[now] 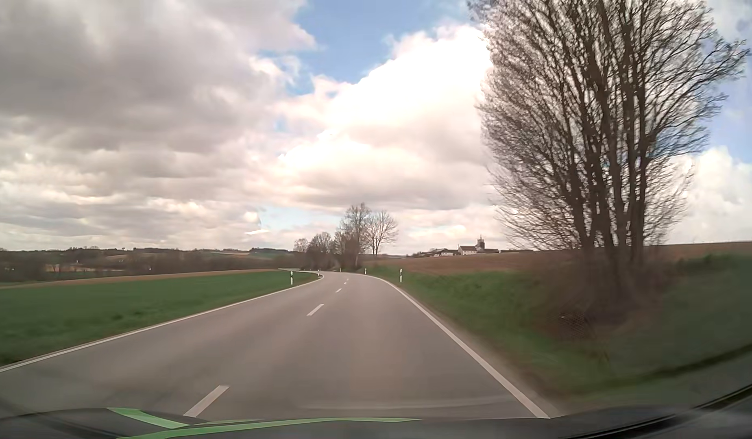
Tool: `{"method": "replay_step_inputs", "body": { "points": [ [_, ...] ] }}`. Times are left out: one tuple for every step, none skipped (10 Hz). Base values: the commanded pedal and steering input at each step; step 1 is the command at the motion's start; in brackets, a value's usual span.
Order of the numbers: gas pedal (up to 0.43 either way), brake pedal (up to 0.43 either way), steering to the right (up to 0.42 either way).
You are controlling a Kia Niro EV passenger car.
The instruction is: Follow the waypoints while adhering to traffic rules and regulations
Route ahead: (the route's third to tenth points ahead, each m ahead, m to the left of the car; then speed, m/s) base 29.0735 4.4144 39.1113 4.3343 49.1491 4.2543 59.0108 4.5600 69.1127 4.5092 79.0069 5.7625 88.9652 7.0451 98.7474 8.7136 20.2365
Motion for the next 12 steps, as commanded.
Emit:
{"method": "replay_step_inputs", "body": {
  "points": [
    [0.22, 0.0, -0.003],
    [0.22, 0.0, -0.003],
    [0.22, 0.0, -0.003],
    [0.22, 0.0, -0.003],
    [0.209, 0.0, -0.003],
    [0.209, 0.0, -0.003],
    [0.209, 0.0, -0.002],
    [0.209, 0.0, -0.002],
    [0.209, 0.0, -0.002],
    [0.209, 0.0, -0.002],
    [0.209, 0.0, -0.002],
    [0.209, 0.0, -0.002]
  ]
}}
